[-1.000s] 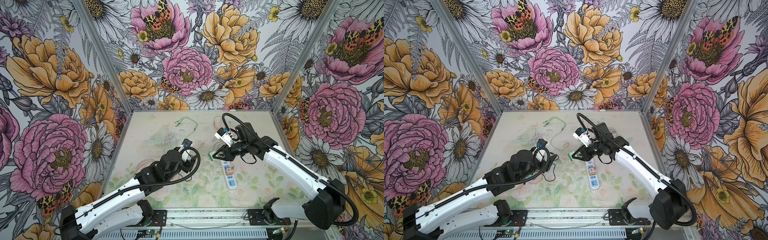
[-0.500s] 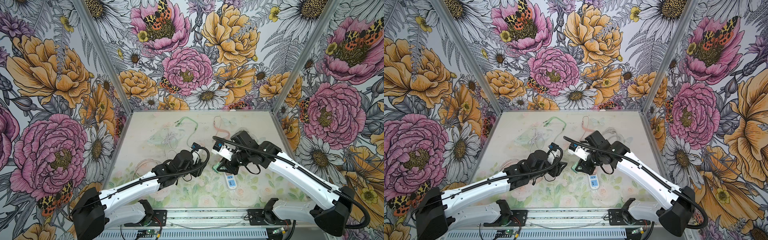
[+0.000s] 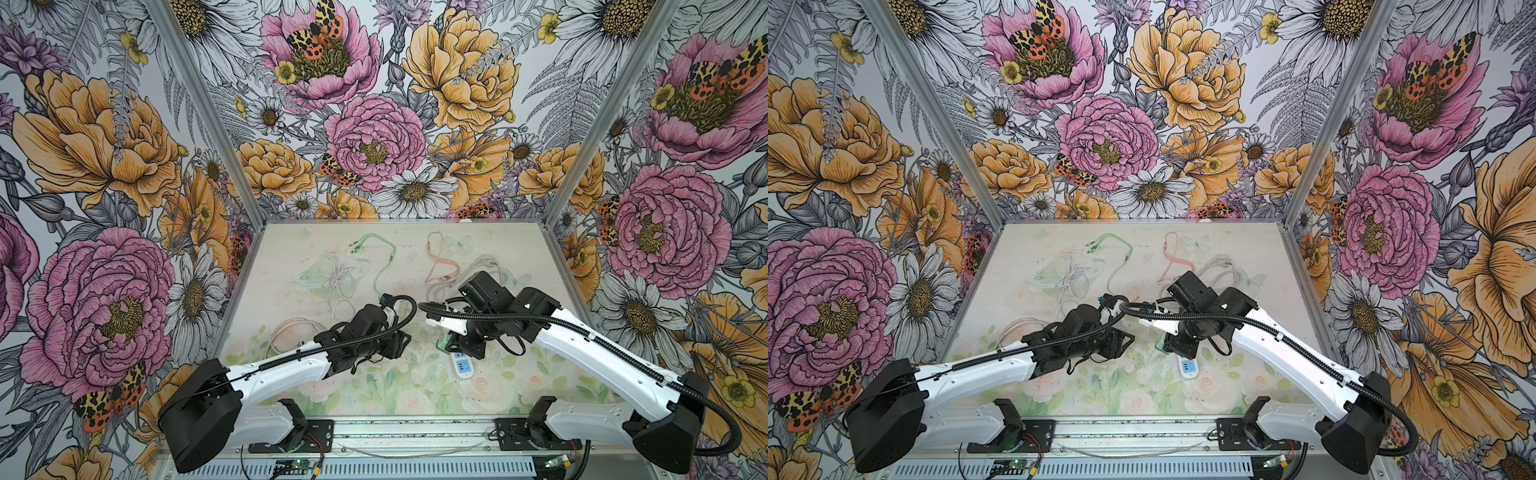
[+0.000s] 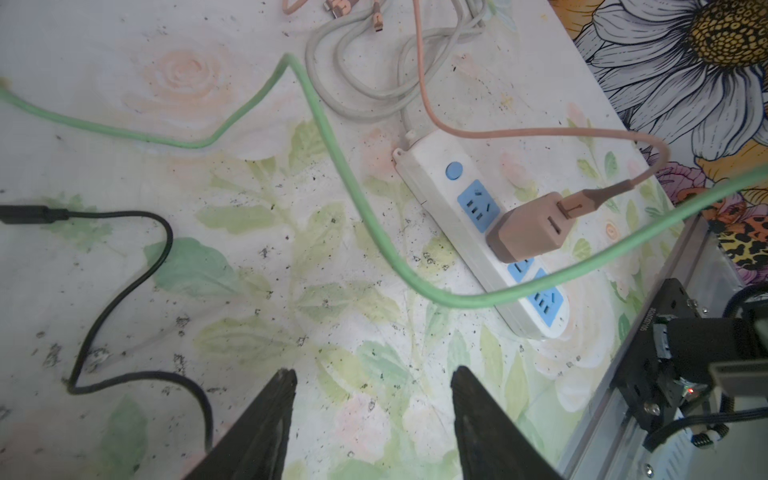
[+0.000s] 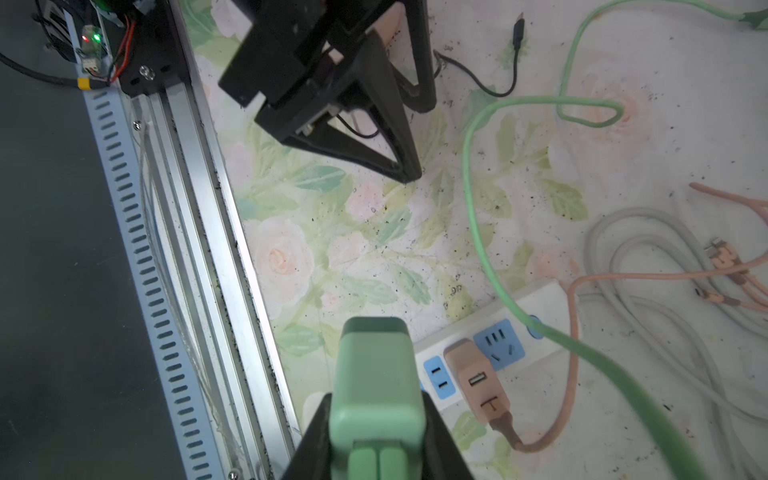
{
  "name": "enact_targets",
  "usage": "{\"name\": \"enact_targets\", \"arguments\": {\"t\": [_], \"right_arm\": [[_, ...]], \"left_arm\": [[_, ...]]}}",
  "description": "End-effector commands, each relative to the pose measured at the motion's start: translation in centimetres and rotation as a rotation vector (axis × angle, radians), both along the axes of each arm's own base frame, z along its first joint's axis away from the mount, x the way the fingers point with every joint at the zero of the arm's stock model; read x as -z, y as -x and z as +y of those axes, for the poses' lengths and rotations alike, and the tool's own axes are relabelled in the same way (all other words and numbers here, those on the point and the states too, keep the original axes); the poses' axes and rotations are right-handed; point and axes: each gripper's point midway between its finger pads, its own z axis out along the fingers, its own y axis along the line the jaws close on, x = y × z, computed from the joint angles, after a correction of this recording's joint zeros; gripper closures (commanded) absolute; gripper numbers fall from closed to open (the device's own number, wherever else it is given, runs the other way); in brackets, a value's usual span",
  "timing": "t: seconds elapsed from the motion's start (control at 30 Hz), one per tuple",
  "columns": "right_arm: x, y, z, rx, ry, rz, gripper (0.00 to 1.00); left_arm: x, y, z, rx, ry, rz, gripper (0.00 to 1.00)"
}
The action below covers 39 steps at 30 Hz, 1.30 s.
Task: Insert the plug
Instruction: 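Open the left gripper and draw it back while the right gripper holds the charger, then carry the green charger with the right gripper over the power strip sockets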
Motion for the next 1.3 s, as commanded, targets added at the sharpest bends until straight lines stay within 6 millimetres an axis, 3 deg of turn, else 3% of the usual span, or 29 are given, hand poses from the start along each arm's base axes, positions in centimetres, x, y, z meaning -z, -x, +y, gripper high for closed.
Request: {"name": "enact_targets", "arguments": {"t": [0.0,0.1,0.17,0.27,0.43,0.53,0.7,0.8,0.97,1.27], "right_arm": [[1.9,0.7,-1.4,-0.072,0.068,-0.025,1.00],[2.0,0.4,-1.4,-0.028,0.062,-0.024,1.00],[1.2,-1.6,-1.1,0.118,0.046,-0.065,1.00],[0.4,-2.9,-0.5,0.291,0.012,-0.034,1.00],[1.4,-1.6,0.4,0.409,-0.031,0.109,1.00],[0.7,-0.6,1.4,0.383,-0.030,0.066,1.00],[-0.3,-1.8,1.4,0.523,-0.054,0.056,1.00],[0.5,-1.9,1.4,0.620,-0.047,0.106,1.00],[2.2,-1.7,-0.2,0.782,-0.043,0.128,1.00],[4.7,0.4,-2.3,0.879,-0.022,0.166,1.00]], "left_arm": [[-2.0,-0.5,0.5,-0.030,0.115,-0.008,0.38],[-2.2,-0.5,1.9,-0.061,0.120,-0.002,0.38],[-2.2,-0.4,2.7,-0.076,0.118,0.002,0.37],[-2.3,-0.4,3.3,-0.085,0.120,0.008,0.37],[-2.3,-0.4,3.4,-0.079,0.125,0.008,0.37],[-1.9,-0.5,3.4,-0.076,0.120,0.020,0.37],[-1.3,-0.6,3.0,-0.067,0.122,0.036,0.37],[-1.3,-0.6,2.7,-0.059,0.130,0.044,0.37],[-1.7,-0.6,2.5,-0.043,0.134,0.042,0.37],[-1.6,-0.8,2.5,-0.028,0.111,0.049,0.37]]}}
